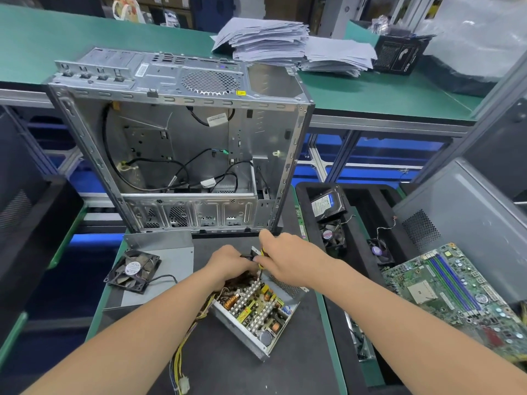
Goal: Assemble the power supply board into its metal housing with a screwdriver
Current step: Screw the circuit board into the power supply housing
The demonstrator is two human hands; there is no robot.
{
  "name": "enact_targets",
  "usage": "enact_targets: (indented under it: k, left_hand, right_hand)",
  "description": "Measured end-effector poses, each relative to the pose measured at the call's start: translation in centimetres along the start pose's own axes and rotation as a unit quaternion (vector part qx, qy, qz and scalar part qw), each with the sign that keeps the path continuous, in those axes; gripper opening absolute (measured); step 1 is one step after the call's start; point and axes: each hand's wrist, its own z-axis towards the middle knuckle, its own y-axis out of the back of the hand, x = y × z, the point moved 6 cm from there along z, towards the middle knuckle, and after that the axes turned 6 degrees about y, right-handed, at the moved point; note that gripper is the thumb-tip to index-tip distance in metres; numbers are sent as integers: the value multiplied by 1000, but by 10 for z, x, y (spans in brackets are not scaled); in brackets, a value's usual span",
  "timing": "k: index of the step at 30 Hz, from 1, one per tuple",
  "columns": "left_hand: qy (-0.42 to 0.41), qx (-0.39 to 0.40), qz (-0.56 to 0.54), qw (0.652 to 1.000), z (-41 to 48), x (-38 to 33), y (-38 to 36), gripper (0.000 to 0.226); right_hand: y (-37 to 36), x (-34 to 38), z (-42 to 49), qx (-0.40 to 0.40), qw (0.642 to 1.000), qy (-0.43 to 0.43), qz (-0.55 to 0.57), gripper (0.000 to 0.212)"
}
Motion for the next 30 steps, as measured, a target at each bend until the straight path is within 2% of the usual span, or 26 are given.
enact_targets:
  k: [5,11,15,19,24,28,30]
  left_hand:
    - [14,47,-46,998,-6,2,3,38]
    - [-31,3,-36,999,-7,6,9,34]
    - [-68,-31,-13,997,-15,2,12,31]
    - [-81,-56,5,995,-22,-4,15,19]
    - [-97,-63,10,993,-27,-8,15,27]
    - [-114,-82,17,990,-26,-9,16,38]
    - [-127,-89,35,987,-25,-11,15,28]
  right_hand:
    - [-2,2,7,-21,997,-68,7,31]
    - [-3,3,6,-39,992,-116,25,34]
    - [-3,2,2,-39,992,-100,66,34]
    - [15,-4,-13,-140,973,-77,169,34]
    - [36,-32,-35,-268,930,-110,227,40]
    - [31,-42,-39,-252,934,-120,223,42]
    - [23,-46,-42,-231,937,-125,230,40]
